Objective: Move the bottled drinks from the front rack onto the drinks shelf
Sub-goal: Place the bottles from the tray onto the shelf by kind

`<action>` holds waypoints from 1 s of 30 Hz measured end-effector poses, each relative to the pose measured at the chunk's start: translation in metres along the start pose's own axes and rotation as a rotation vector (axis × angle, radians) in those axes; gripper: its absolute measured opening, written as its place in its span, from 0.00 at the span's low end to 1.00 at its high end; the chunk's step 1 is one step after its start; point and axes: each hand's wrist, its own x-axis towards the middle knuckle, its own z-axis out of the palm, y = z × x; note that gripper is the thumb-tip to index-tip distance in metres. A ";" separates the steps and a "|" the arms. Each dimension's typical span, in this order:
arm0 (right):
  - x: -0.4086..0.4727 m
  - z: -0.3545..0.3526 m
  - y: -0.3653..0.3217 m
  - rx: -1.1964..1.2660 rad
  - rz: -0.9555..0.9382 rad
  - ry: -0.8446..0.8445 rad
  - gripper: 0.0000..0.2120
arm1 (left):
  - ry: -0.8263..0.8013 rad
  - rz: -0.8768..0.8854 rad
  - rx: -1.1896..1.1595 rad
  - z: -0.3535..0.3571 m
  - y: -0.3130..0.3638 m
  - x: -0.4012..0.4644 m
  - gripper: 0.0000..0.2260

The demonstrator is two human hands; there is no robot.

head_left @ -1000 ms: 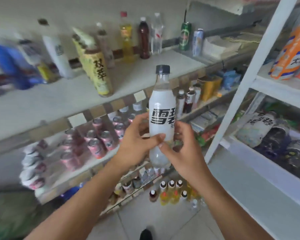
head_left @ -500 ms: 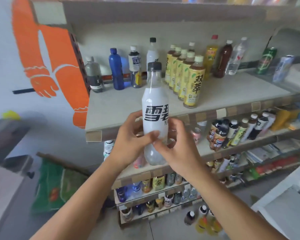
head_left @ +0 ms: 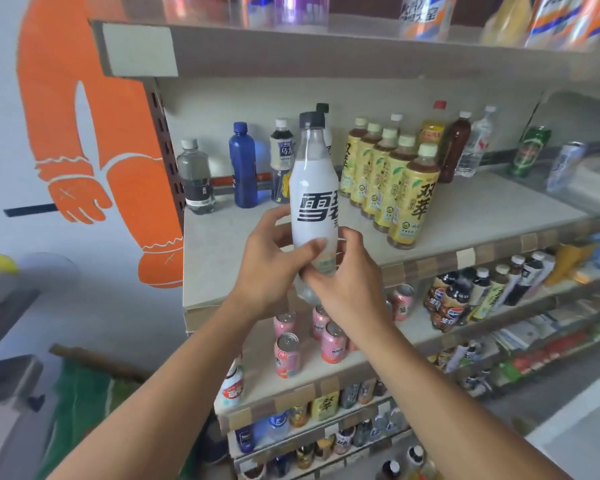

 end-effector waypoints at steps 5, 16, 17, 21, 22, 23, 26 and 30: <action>0.055 -0.002 0.019 -0.041 0.016 0.024 0.28 | 0.021 0.017 0.048 0.023 -0.015 0.049 0.23; 0.166 0.018 0.091 -0.003 0.011 0.028 0.27 | 0.213 0.016 0.614 0.040 -0.065 0.134 0.11; 0.175 0.020 0.097 0.007 0.014 0.028 0.26 | 0.248 0.012 0.712 0.041 -0.071 0.138 0.11; 0.211 0.031 0.110 0.009 0.000 0.032 0.26 | 0.283 0.011 0.990 0.052 -0.083 0.155 0.12; 0.220 0.034 0.112 0.011 -0.006 0.035 0.27 | 0.280 0.007 1.028 0.054 -0.086 0.159 0.12; 0.227 0.038 0.114 0.015 -0.010 0.037 0.27 | 0.274 0.001 1.063 0.056 -0.089 0.163 0.13; 0.245 0.051 0.122 0.012 0.003 0.037 0.28 | 0.282 -0.059 1.121 0.057 -0.097 0.172 0.14; 0.260 0.063 0.132 0.011 0.004 0.045 0.32 | 0.296 -0.083 1.153 0.060 -0.106 0.177 0.14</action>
